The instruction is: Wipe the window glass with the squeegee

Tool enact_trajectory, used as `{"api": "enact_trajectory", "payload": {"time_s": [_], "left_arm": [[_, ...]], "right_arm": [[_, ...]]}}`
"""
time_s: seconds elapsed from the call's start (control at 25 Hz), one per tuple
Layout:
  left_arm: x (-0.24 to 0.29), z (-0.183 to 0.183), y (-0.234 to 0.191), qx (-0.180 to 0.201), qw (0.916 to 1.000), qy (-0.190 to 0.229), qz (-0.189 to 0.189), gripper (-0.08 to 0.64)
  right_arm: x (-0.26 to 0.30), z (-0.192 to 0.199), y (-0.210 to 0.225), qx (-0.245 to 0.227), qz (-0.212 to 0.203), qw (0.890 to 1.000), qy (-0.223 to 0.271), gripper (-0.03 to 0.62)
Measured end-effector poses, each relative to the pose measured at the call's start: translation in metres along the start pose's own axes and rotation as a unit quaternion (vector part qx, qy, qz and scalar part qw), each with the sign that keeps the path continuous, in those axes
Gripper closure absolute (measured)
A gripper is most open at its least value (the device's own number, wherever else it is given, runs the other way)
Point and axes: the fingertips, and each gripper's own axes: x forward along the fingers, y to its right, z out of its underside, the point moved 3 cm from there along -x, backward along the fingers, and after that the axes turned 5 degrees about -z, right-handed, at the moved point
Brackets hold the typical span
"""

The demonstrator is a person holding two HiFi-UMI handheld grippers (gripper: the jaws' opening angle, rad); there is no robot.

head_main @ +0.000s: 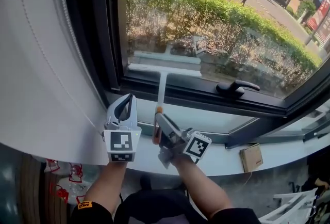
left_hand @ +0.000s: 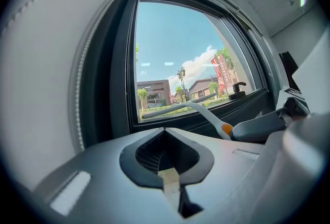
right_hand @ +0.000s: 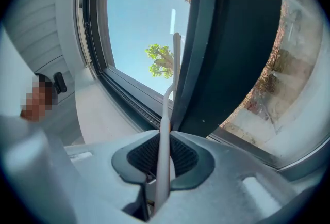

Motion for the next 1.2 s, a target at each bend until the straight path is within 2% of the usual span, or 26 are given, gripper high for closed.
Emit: {"api": "enact_trajectory", "payload": {"time_s": [0.2, 0.32, 0.4, 0.56, 0.76, 0.88, 1.04, 1.2], "left_arm": [[-0.001, 0.004, 0.002, 0.006, 1.0, -0.001, 0.001, 0.548], [-0.003, -0.005, 0.004, 0.006, 0.9999, 0.009, -0.003, 0.548], [-0.006, -0.019, 0.008, 0.004, 0.9997, 0.023, 0.0, 0.548], [-0.004, -0.064, 0.021, 0.006, 0.9975, 0.069, 0.01, 0.548], [-0.002, -0.151, 0.057, 0.026, 0.9884, 0.146, 0.032, 0.548], [0.003, -0.192, 0.076, 0.03, 0.983, 0.178, 0.034, 0.548], [0.005, -0.234, 0.095, 0.038, 0.9775, 0.206, 0.026, 0.548], [0.006, -0.246, 0.103, 0.042, 0.9765, 0.21, 0.023, 0.548]], "right_arm": [[-0.002, 0.001, 0.003, 0.003, -0.005, 1.0, -0.002, 0.545], [-0.004, -0.001, -0.002, 0.001, -0.012, 1.0, -0.007, 0.546], [-0.006, -0.004, -0.012, -0.018, -0.015, 1.0, -0.013, 0.546], [-0.003, -0.032, -0.05, -0.067, -0.049, 0.996, -0.012, 0.546], [-0.003, -0.102, -0.112, -0.13, -0.109, 0.985, 0.008, 0.546], [-0.009, -0.146, -0.139, -0.158, -0.126, 0.979, 0.023, 0.546], [-0.021, -0.186, -0.157, -0.17, -0.134, 0.976, 0.032, 0.546], [-0.024, -0.194, -0.15, -0.151, -0.133, 0.979, 0.032, 0.546]]}}
